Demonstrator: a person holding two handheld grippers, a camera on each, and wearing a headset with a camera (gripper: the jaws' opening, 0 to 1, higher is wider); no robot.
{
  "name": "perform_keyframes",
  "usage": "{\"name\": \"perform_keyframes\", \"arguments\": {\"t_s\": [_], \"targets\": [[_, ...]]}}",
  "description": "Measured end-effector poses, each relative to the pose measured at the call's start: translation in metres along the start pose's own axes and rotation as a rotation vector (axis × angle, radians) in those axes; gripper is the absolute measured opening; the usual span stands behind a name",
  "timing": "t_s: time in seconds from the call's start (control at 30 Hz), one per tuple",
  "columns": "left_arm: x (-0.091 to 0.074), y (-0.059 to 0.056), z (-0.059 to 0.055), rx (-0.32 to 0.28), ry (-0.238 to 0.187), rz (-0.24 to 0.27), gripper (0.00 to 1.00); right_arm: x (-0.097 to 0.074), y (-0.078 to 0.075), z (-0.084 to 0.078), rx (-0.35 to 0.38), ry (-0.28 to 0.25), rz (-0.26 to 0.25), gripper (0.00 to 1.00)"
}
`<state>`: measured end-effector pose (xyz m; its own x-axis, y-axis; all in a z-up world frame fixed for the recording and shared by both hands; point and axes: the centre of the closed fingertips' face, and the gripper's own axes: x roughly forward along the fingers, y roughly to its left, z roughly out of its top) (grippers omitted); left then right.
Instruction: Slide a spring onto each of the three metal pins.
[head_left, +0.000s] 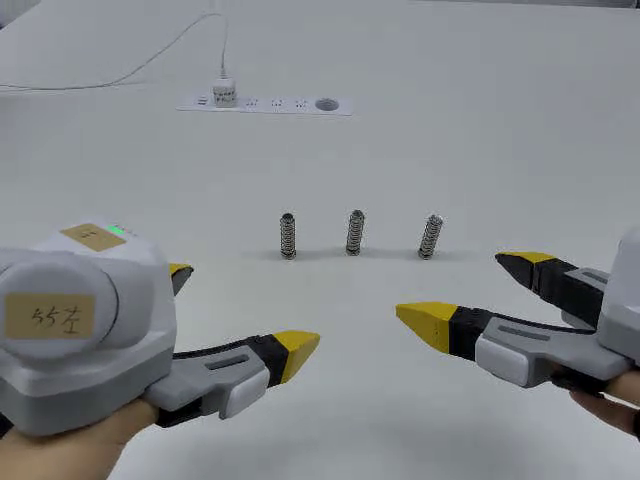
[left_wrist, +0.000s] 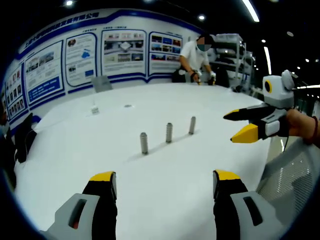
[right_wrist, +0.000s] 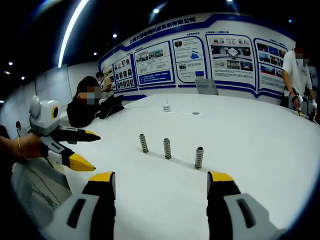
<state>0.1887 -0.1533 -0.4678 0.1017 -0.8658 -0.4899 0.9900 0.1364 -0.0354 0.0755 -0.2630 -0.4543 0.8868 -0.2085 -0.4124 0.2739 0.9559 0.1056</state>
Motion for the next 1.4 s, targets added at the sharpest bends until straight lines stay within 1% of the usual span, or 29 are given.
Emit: {"name": "perform_keyframes", "arguments": {"t_s": [0.17, 0.3, 0.5, 0.63, 0.77, 1.0, 1.13, 1.2, 1.3, 1.4], "targets": [[0.0005, 0.0015, 0.0005, 0.0, -0.001, 0.004, 0.8, 0.0012, 0.0022, -0.0019, -0.01, 0.012, 0.002, 0.76], [0.0011, 0.0015, 0.0003, 0.003, 0.002, 0.007, 0.8, 0.0018, 0.0013, -0.0005, -0.006, 0.005, 0.0, 0.76], [0.0006, 0.003, -0.0009, 0.001, 0.007, 0.015, 0.8, 0.0032, 0.0003, -0.0037, -0.03, 0.024, -0.004, 0.76], [0.0009, 0.0032, -0.0017, 0.0, 0.012, 0.016, 0.79, 0.0032, -0.0029, -0.0036, -0.009, 0.019, -0.013, 0.76], [0.0011, 0.0035, -0.0009, -0.002, 0.009, 0.017, 0.79, 0.0011, -0.0047, 0.0011, 0.015, -0.008, -0.023, 0.76], [0.0013, 0.0042, 0.0001, -0.005, 0.006, 0.017, 0.79, 0.0032, -0.0043, -0.0026, -0.005, 0.015, -0.025, 0.76], [0.001, 0.0047, -0.0022, -0.006, 0.015, 0.018, 0.78, 0.0028, -0.004, -0.0046, -0.017, 0.025, -0.026, 0.76], [0.0012, 0.004, -0.0021, -0.008, 0.015, 0.016, 0.78, 0.0026, -0.0044, -0.0061, -0.017, 0.031, -0.026, 0.76], [0.0016, 0.0036, -0.002, -0.004, 0.016, 0.016, 0.78, 0.0028, -0.0052, -0.0054, -0.013, 0.027, -0.029, 0.76], [0.0021, 0.0038, -0.0035, -0.007, 0.021, 0.015, 0.78, 0.0028, -0.0069, -0.0041, 0.013, 0.017, -0.031, 0.75]]}}
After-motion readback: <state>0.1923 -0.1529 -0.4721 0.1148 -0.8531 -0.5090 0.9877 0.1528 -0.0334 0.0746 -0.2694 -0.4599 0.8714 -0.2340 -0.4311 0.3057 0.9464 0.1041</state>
